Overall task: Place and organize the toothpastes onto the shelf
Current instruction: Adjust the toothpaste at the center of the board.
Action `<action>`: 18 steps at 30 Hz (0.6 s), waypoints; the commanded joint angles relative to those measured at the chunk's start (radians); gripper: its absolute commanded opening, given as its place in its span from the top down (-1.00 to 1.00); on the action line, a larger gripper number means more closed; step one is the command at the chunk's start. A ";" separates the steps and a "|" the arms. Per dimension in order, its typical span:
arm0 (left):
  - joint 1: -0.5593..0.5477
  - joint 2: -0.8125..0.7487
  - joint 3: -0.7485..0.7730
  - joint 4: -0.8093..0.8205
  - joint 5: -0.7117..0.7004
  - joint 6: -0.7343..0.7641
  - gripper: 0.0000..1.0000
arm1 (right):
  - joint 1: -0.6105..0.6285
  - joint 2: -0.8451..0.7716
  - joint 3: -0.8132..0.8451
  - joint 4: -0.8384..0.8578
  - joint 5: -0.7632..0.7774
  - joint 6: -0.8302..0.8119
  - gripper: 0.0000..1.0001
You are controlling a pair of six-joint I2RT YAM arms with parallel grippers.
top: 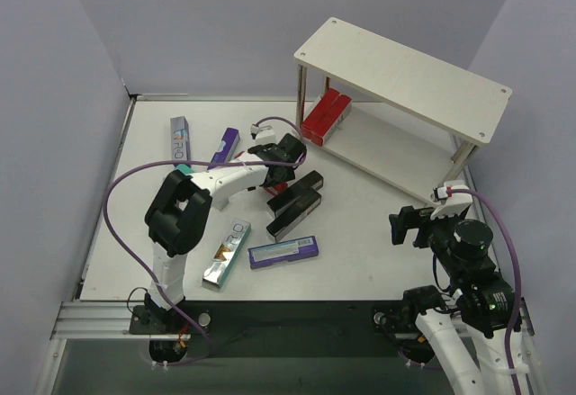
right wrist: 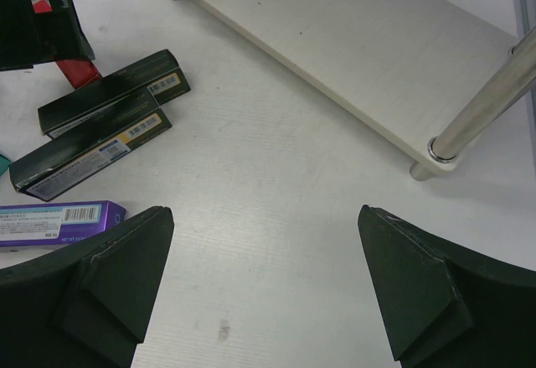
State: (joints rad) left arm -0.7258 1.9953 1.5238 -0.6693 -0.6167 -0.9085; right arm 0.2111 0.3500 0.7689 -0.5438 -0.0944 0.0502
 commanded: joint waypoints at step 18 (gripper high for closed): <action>0.049 -0.101 -0.192 0.235 0.035 0.324 -0.46 | 0.007 0.026 0.003 0.001 -0.036 -0.010 -1.00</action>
State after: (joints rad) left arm -0.7197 2.0148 1.4082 -0.5682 -0.5949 -0.7601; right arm 0.2111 0.3458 0.7654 -0.5594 -0.1108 0.0494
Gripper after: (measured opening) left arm 0.740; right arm 0.999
